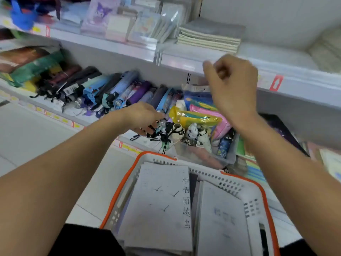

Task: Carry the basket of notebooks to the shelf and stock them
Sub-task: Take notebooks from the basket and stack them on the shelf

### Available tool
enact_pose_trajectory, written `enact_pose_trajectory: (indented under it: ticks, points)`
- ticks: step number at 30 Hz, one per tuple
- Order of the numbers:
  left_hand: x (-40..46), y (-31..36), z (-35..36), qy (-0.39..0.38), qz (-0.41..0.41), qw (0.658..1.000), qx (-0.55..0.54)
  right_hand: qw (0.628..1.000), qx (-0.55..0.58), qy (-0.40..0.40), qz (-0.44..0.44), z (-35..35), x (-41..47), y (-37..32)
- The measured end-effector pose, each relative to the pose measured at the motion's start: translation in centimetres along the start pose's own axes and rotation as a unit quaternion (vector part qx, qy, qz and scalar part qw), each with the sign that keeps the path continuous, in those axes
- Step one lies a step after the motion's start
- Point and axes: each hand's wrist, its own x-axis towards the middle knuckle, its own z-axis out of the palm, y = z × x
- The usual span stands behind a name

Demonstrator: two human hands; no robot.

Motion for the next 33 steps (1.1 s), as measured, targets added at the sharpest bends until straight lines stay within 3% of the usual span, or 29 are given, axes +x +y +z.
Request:
enact_pose_trajectory:
  ticks: [1, 2, 4, 5, 6, 8, 11, 14, 18, 24, 30, 33]
  points:
    - [0.0, -0.5, 0.2, -0.038, -0.016, 0.994, 0.097, 0.995, -0.002, -0.088, 0.051, 1.3, -4.1, 0.2]
    - [0.0, -1.2, 0.5, -0.082, -0.033, 0.98, 0.181, 0.965, -0.029, -0.226, 0.133, 2.7, -8.1, 0.8]
    - [-0.1, -2.5, 1.0, -0.167, -0.063, 0.938, 0.298, 0.83, -0.102, -0.464, 0.292, 5.5, -15.4, 3.0]
    - [-0.2, -3.0, 1.2, -0.199, -0.078, 0.919, 0.33, 0.781, -0.117, -0.507, 0.346, 6.4, -18.3, 4.1]
    - [-0.3, -3.4, 1.3, -0.219, -0.085, 0.909, 0.344, 0.763, -0.113, -0.506, 0.385, 6.7, -20.7, 4.9]
    - [-0.1, -4.1, 1.4, -0.226, -0.075, 0.916, 0.323, 0.773, -0.075, -0.455, 0.436, 7.1, -24.0, 5.9]
    - [0.2, -4.4, 1.5, -0.211, -0.039, 0.933, 0.289, 0.798, -0.059, -0.402, 0.446, 7.3, -25.8, 6.1]
    - [0.6, -4.3, 1.7, -0.214, -0.025, 0.929, 0.301, 0.786, -0.061, -0.416, 0.453, 7.4, -25.6, 7.2]
    - [0.8, -3.9, 2.0, -0.219, -0.016, 0.929, 0.298, 0.736, 0.026, -0.407, 0.541, 7.1, -25.6, 7.9]
    - [1.0, -3.7, 2.4, -0.216, -0.016, 0.932, 0.291, 0.746, 0.016, -0.409, 0.525, 7.5, -27.3, 8.2]
    - [0.3, -3.4, 2.8, -0.225, -0.017, 0.928, 0.298, 0.725, 0.018, -0.41, 0.553, 5.8, -25.4, 9.7]
    - [0.1, -3.3, 2.7, -0.22, -0.02, 0.929, 0.298, 0.69, 0.08, -0.423, 0.582, 4.9, -25.2, 9.3]
